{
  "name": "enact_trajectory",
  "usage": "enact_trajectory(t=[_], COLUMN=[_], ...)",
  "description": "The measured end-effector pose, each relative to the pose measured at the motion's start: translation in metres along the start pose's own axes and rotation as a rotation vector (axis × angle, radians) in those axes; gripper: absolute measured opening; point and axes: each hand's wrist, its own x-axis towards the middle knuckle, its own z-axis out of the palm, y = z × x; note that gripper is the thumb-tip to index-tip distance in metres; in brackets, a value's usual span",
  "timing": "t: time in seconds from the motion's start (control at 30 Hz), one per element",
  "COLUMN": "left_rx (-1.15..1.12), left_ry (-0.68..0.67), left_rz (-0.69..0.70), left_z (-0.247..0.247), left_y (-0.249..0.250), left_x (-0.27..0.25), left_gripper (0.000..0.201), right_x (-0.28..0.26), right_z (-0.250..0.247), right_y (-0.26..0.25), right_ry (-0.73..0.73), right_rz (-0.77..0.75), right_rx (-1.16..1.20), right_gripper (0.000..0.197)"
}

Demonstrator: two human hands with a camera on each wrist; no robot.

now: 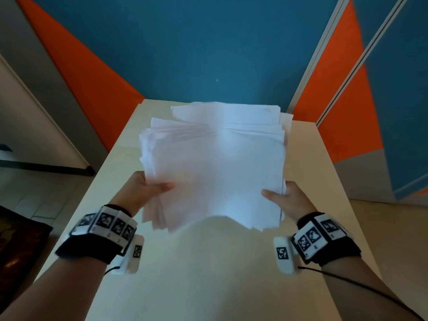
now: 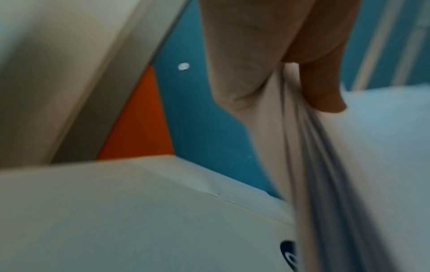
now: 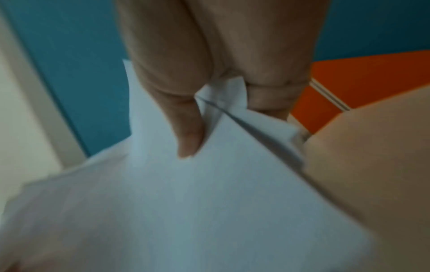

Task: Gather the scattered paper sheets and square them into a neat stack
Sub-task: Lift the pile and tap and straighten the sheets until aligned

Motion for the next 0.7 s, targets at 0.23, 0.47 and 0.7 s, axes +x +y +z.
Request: enact_trajectory(t=[0.23, 0.47, 0.7], left_rx=[-0.12, 0.066, -0.129], left_ry=[0.165, -0.003, 0.022], left_rz=[0.098, 0.012, 0.168], left_z=[0.015, 0.001, 0.005], left_y=[-0.007, -0.035, -0.027], left_x=[-0.002, 0.003, 0.004], left_gripper=[0.045, 0.084, 0.055], right_x=[-0.007, -0.002, -0.008], right_z=[0.024, 0.012, 0.011], right_y=[-0.001, 0.015, 0.0], right_ry=[0.141, 0.064, 0.149], right_rz=[-0.133, 0.028, -0.026], right_rx=[0.164, 0.181, 0.304], right_gripper=[0.017, 0.033, 0.028])
